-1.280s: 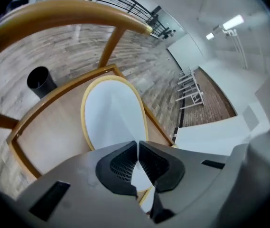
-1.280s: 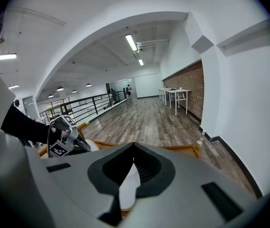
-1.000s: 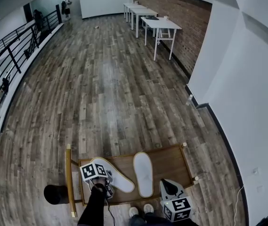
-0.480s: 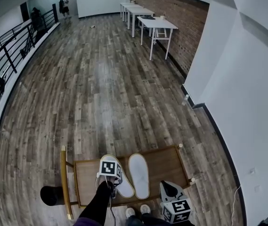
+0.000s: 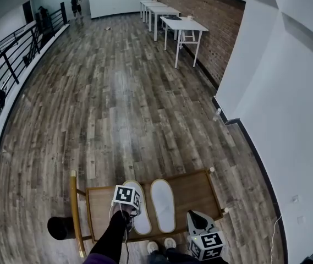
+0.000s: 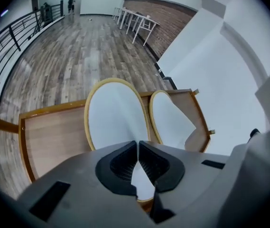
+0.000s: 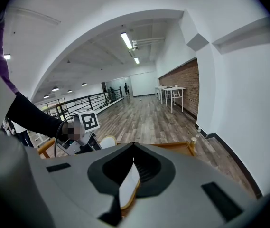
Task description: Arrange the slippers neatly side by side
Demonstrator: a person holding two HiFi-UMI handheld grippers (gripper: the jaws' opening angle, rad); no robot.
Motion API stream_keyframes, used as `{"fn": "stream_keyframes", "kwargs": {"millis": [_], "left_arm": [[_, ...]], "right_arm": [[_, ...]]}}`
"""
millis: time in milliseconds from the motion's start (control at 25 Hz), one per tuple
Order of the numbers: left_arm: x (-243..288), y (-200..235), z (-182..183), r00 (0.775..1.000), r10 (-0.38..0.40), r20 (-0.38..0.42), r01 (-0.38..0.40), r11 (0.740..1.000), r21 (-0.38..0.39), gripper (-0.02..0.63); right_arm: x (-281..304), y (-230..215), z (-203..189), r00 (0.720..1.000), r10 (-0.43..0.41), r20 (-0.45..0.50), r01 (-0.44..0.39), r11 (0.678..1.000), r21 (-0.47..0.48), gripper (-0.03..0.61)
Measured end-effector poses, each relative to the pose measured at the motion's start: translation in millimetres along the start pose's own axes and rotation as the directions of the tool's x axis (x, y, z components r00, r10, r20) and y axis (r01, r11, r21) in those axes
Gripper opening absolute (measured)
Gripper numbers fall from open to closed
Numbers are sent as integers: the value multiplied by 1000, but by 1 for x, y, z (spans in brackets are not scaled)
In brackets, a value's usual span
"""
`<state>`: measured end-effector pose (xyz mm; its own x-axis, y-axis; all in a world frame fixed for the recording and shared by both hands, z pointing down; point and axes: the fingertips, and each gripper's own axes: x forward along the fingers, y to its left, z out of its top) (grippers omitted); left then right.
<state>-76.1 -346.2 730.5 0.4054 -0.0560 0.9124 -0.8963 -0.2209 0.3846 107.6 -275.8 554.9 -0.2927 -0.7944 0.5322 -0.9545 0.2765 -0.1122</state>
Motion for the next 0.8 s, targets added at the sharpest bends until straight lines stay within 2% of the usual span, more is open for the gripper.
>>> {"fn": "stream_keyframes", "kwargs": {"millis": [80, 240, 480, 800], "left_arm": [[6, -3, -7, 1000, -11, -9, 11, 1000, -20, 11], [13, -5, -15, 1000, -11, -13, 11, 1000, -7, 11], [17, -6, -13, 998, 35, -54, -28, 992, 119, 11], [24, -11, -10, 998, 38, -41, -33, 992, 122, 11]], "right_arm": [[1, 2, 1, 1000, 5, 1, -5, 1000, -2, -2], [3, 5, 0, 1000, 9, -6, -9, 1000, 0, -2], [5, 5, -2, 1000, 3, -14, -3, 1000, 6, -2], [6, 4, -1, 1000, -6, -19, 6, 1000, 7, -2]]}}
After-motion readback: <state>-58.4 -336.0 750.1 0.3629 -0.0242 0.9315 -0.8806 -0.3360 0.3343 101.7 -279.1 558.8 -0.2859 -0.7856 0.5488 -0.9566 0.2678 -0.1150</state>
